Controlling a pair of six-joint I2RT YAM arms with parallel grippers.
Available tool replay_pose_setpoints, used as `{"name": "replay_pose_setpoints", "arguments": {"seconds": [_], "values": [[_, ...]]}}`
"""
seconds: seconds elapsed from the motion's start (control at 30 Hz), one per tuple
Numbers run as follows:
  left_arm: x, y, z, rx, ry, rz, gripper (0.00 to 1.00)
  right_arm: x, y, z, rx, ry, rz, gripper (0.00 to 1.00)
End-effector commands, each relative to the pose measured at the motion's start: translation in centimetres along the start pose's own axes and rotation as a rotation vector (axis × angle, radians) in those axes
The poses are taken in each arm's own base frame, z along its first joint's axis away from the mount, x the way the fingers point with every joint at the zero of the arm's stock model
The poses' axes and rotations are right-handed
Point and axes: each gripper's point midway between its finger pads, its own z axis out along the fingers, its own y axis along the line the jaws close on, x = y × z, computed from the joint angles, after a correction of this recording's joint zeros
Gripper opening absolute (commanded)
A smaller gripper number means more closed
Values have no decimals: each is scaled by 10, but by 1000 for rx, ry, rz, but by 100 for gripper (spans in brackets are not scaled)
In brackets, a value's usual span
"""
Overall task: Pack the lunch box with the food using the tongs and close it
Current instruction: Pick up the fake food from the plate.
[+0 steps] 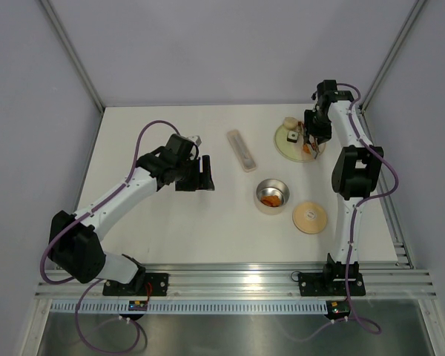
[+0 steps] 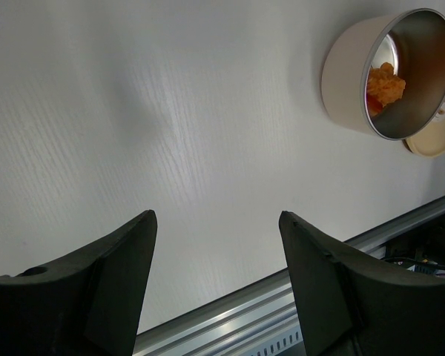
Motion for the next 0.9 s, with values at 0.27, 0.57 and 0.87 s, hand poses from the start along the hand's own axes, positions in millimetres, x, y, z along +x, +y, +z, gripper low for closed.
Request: {"name": "replay_pose_setpoints", "arguments": {"seconds": [0.27, 0.57, 0.87], "values": [[-15, -9, -11, 35, -61, 12, 71, -10, 5, -26, -38, -68, -28, 41], [-13, -8, -10, 38, -63, 15, 71, -10, 3, -59, -23, -124, 9, 22], [-9, -13, -7, 73, -58, 3, 71, -12, 1, -82, -5, -172, 43, 15]]}}
